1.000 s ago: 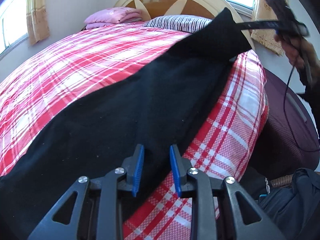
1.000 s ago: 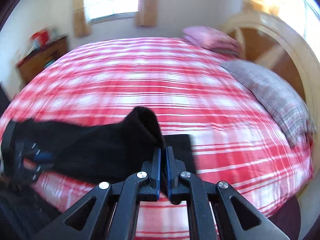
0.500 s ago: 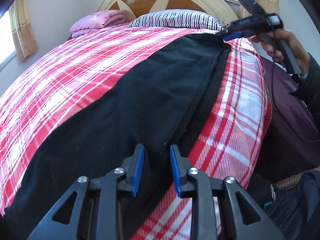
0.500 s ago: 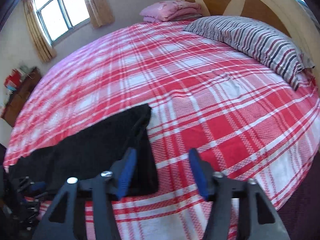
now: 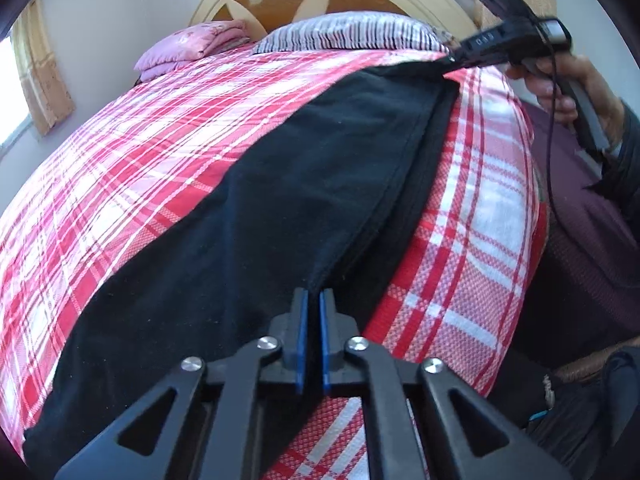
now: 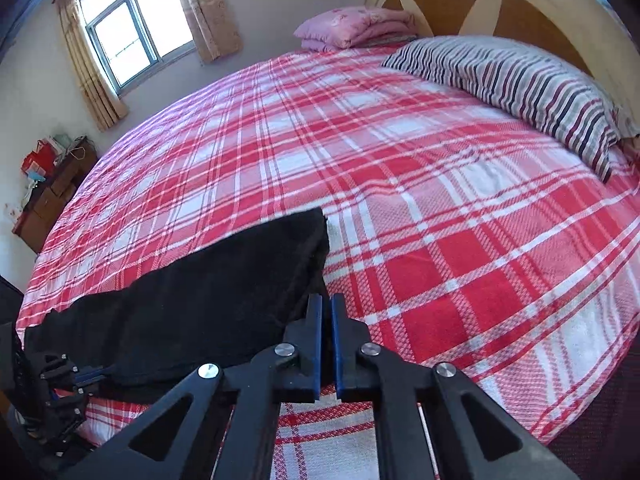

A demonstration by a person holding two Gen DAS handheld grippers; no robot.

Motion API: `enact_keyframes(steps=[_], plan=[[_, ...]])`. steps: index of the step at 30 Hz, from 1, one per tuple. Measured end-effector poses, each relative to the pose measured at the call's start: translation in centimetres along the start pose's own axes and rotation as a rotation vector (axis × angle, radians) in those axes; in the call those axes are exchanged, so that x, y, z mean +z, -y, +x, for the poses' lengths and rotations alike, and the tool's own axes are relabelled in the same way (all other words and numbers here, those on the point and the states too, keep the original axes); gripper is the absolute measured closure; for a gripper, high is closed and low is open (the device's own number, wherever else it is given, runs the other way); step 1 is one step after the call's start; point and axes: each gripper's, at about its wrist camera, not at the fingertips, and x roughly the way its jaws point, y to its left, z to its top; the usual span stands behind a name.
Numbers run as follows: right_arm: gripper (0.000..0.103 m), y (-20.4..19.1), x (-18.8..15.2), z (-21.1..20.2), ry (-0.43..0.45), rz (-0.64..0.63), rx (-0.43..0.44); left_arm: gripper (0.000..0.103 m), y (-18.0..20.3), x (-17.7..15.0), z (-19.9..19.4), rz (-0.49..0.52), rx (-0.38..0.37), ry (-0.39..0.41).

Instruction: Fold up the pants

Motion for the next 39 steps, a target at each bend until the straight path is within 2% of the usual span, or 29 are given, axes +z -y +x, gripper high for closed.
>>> enact_keyframes(steps=[3, 8, 9, 11, 12, 14, 16, 18, 19, 22, 29, 32, 36, 37, 39], plan=[[0.102, -0.1, 0.3, -1.4, 0.039, -0.006, -0.005, 0.098, -0.8, 0.2, -0.9, -0.053, -0.062, 0.021], [0.099, 0.6, 0.6, -1.3, 0.025, 0.033, 0.022, 0.098, -1.0, 0.5, -1.3, -0.059, -0.070, 0.029], [0.093, 0.7, 0.5, -1.1, 0.018, 0.042, 0.028, 0.098, -1.0, 0.4, -1.0, -0.058, -0.074, 0.022], [0.030, 0.8, 0.3, -0.6, 0.003, 0.055, 0.040, 0.098, -0.8, 0.2, -0.6, -0.055, -0.078, 0.009], [0.029, 0.9, 0.2, -0.4, 0.003, 0.067, 0.070, 0.098, -1.0, 0.2, -0.3, -0.057, -0.080, 0.005], [0.031, 0.9, 0.0, -0.1, -0.005, 0.082, 0.100, 0.098, -1.1, 0.2, -0.1, -0.063, -0.084, 0.003], [0.040, 0.5, 0.0, 0.0, -0.003, 0.062, 0.082, 0.098, -1.3, 0.2, -0.1, -0.069, -0.086, 0.002], [0.062, 0.4, -0.1, 0.1, -0.007, 0.061, 0.092, 0.098, -1.3, 0.2, -0.3, -0.068, -0.085, 0.004], [0.087, 0.0, -0.1, 0.3, -0.014, 0.033, 0.063, 0.098, -1.3, 0.2, -0.3, -0.069, -0.084, 0.003], [0.097, -0.5, -0.4, 0.4, -0.012, -0.005, 0.019, 0.098, -1.4, 0.2, -0.4, -0.078, -0.092, 0.007], [0.098, -1.4, -0.7, -3.2, 0.065, -0.048, 0.008, 0.098, -2.6, 0.3, -3.0, -0.133, -0.156, 0.062], [0.098, -0.8, -1.0, -2.7, 0.044, -0.035, -0.004, 0.098, -2.2, -0.3, -2.9, -0.127, -0.172, 0.055], [0.097, 0.6, -1.8, -0.2, -0.015, -0.003, -0.035, 0.098, -1.2, -1.1, -1.3, -0.099, -0.139, 0.023], [0.095, 1.2, -1.9, 0.2, -0.019, 0.022, -0.021, 0.098, -1.0, -1.2, -0.7, -0.097, -0.133, 0.004], [0.078, 1.7, -1.9, 0.2, -0.014, 0.049, -0.022, 0.097, -0.7, -1.4, -0.2, -0.088, -0.096, 0.004]])
